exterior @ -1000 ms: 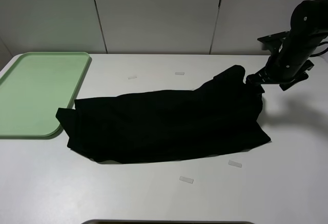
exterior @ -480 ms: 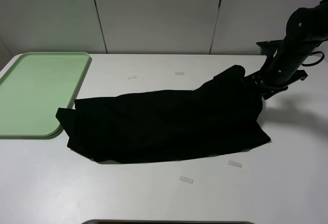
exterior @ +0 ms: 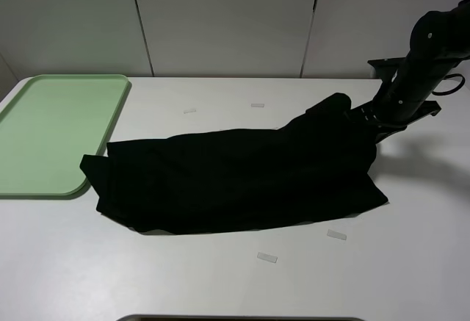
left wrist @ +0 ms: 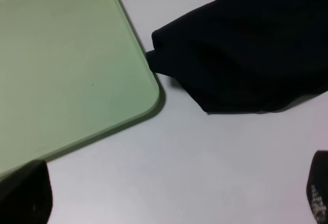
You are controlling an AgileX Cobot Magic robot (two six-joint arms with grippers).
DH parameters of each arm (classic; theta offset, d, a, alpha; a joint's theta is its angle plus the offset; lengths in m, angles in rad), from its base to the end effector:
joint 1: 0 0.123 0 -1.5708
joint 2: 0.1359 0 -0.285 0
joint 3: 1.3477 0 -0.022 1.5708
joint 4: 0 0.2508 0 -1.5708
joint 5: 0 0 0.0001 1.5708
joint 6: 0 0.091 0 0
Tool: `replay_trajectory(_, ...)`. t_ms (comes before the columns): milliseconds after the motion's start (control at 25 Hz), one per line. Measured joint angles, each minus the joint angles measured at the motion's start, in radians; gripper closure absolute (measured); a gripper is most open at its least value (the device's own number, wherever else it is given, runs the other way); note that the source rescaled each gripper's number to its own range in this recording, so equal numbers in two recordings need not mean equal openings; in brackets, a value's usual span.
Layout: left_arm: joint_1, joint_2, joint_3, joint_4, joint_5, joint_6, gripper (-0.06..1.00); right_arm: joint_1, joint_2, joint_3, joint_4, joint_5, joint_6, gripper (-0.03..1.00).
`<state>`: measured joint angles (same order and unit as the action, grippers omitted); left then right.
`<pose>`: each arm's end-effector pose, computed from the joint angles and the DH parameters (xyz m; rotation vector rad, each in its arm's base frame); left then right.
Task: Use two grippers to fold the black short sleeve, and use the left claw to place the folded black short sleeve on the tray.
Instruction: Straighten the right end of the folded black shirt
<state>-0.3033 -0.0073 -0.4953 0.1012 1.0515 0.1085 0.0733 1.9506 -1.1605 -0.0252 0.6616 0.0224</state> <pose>-0.0026 0.0092 0.2770 0.4105 1.9864 -0.0020 0.3638 0.0253 0.1365 -0.1015 2.9329 -0.0112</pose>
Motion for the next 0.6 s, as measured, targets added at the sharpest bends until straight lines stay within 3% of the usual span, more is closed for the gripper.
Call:
replay_trajectory(240, 0.0, 0.0, 0.0, 0.0, 0.0, 0.0, -0.06, 0.027, -0.012, 0.0, -0.054, 0.079, 0.017, 0.97)
replay_trajectory(600, 0.0, 0.0, 0.0, 0.0, 0.0, 0.0, -0.06, 0.077, -0.114, 0.0, -0.051, 0.147, 0.076, 0.97)
